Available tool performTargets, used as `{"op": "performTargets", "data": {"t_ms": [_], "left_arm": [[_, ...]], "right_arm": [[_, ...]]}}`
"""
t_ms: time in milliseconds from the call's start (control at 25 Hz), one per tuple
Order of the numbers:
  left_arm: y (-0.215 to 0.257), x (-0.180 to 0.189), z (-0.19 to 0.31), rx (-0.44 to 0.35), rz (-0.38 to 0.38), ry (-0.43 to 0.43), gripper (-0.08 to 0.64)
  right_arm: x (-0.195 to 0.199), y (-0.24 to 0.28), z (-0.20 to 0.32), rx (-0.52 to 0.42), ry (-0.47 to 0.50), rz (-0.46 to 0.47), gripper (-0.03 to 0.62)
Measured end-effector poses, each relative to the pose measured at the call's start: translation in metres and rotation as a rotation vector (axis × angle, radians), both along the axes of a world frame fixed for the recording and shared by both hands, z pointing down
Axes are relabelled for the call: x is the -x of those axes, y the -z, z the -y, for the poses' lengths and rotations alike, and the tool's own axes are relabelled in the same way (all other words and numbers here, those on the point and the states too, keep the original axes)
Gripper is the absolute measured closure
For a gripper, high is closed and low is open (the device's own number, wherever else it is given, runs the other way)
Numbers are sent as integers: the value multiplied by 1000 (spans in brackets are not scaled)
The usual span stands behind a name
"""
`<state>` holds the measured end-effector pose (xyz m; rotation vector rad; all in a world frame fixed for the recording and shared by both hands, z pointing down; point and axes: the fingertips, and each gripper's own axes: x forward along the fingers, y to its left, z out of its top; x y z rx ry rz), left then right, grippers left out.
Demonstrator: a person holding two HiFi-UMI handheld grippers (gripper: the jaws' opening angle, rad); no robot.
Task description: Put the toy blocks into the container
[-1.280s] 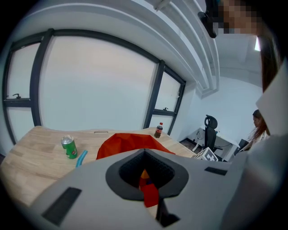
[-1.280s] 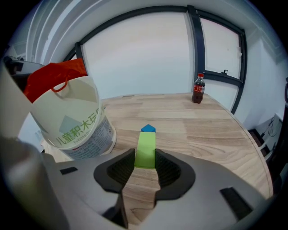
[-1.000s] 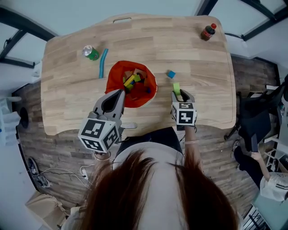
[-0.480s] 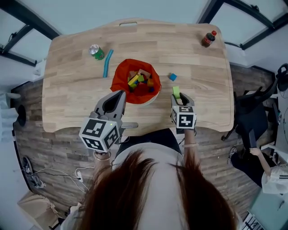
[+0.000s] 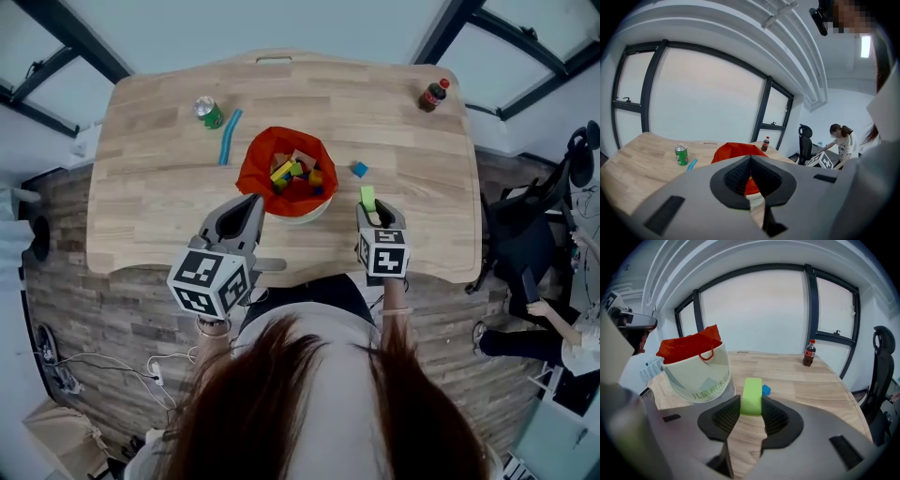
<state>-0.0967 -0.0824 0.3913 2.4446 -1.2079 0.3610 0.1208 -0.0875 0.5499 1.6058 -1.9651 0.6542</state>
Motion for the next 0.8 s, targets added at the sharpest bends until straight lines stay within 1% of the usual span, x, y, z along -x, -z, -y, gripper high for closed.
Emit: {"op": "performTargets", "data": {"t_ms": [320,520,800], "left_arm": [[2,4,-8,-7,-8,13,551],[3,6,-11,-9,-30,18,551],[7,11,-15,-19,-26,36,551]], "right_arm": [[5,22,2,-49,21,-5,440],[9,34,3,-81,26,22,440],[13,54,7,-127,55,16,440]]}}
